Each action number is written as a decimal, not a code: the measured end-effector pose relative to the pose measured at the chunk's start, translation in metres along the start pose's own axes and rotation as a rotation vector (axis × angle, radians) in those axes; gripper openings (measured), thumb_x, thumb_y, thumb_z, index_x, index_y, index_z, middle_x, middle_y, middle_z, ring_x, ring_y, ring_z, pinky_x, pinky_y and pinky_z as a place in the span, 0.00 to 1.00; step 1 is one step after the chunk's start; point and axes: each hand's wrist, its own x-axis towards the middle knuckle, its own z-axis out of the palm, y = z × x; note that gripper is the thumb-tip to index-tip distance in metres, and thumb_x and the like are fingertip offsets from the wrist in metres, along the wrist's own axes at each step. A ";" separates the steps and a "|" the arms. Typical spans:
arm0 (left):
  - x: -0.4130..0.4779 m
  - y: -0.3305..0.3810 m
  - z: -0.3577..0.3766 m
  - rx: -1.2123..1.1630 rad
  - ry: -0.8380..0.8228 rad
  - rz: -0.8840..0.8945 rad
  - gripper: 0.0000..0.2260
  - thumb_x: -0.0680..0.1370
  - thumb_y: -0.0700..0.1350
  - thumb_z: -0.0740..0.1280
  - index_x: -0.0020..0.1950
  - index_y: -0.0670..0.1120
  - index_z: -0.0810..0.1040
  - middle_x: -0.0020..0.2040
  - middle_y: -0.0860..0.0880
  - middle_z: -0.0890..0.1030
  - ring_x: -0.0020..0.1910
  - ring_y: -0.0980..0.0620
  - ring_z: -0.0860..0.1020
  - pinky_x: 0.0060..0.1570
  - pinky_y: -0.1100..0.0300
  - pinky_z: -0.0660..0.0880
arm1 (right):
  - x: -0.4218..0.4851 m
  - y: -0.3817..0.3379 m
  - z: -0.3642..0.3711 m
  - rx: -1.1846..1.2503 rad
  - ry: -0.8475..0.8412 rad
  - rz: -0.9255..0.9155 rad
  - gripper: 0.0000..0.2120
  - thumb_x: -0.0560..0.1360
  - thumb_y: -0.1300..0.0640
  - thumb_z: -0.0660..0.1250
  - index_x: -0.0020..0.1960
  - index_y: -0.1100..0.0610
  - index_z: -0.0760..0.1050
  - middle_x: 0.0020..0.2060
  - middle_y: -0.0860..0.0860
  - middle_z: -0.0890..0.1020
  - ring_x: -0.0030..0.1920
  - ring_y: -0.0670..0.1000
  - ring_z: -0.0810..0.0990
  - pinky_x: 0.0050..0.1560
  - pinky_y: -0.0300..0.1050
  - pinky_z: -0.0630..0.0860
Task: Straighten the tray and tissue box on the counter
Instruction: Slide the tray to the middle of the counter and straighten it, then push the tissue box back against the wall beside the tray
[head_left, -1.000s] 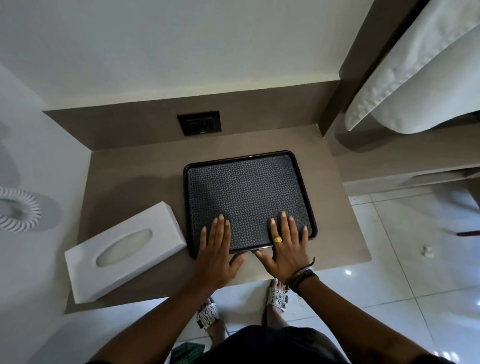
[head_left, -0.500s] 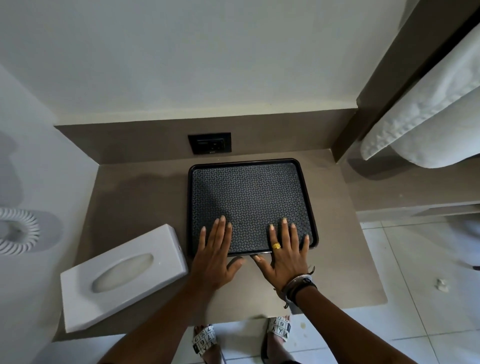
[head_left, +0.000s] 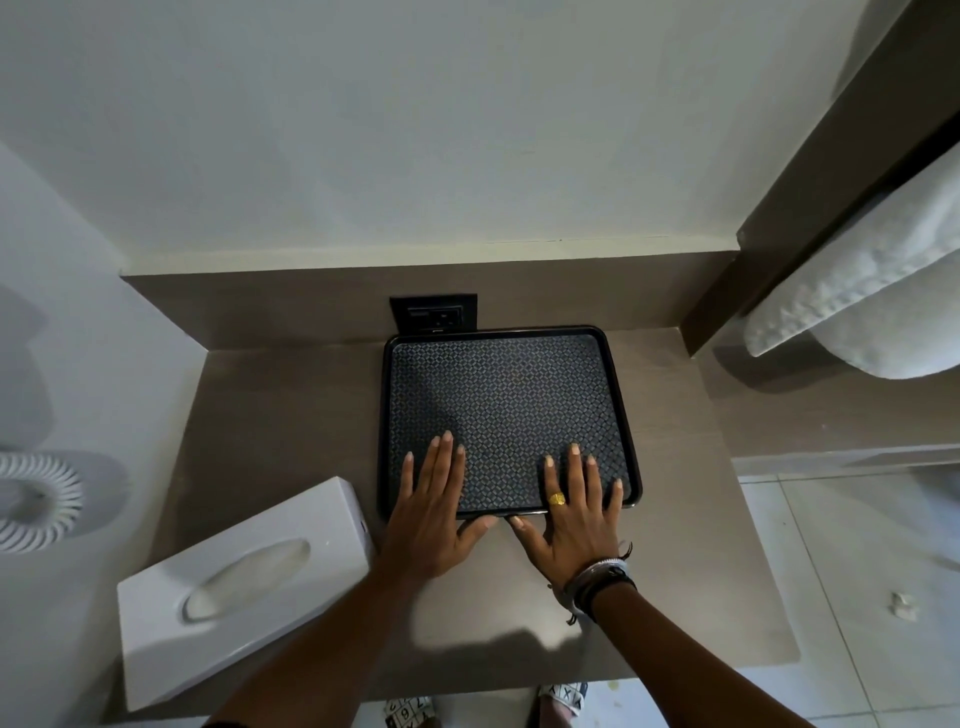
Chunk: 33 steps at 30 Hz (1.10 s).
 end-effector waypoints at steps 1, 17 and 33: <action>-0.001 0.002 -0.003 -0.010 0.006 -0.007 0.44 0.76 0.72 0.50 0.79 0.40 0.60 0.81 0.40 0.56 0.80 0.42 0.57 0.77 0.39 0.52 | -0.002 -0.001 -0.003 0.005 0.009 -0.005 0.42 0.73 0.27 0.52 0.78 0.52 0.59 0.78 0.58 0.57 0.77 0.62 0.56 0.72 0.71 0.53; -0.133 -0.166 -0.074 0.040 -0.277 -0.165 0.68 0.54 0.85 0.57 0.80 0.47 0.35 0.79 0.46 0.32 0.79 0.46 0.35 0.75 0.47 0.36 | -0.070 -0.096 0.024 -0.100 -0.273 -0.561 0.39 0.73 0.27 0.54 0.75 0.49 0.65 0.76 0.56 0.65 0.74 0.63 0.66 0.69 0.70 0.62; -0.121 -0.193 -0.076 -0.150 -0.017 -0.468 0.63 0.55 0.71 0.75 0.80 0.50 0.46 0.76 0.43 0.61 0.74 0.39 0.62 0.73 0.40 0.59 | -0.071 -0.110 0.029 -0.167 -0.246 -0.513 0.38 0.73 0.30 0.55 0.77 0.50 0.62 0.77 0.55 0.62 0.76 0.63 0.60 0.71 0.67 0.53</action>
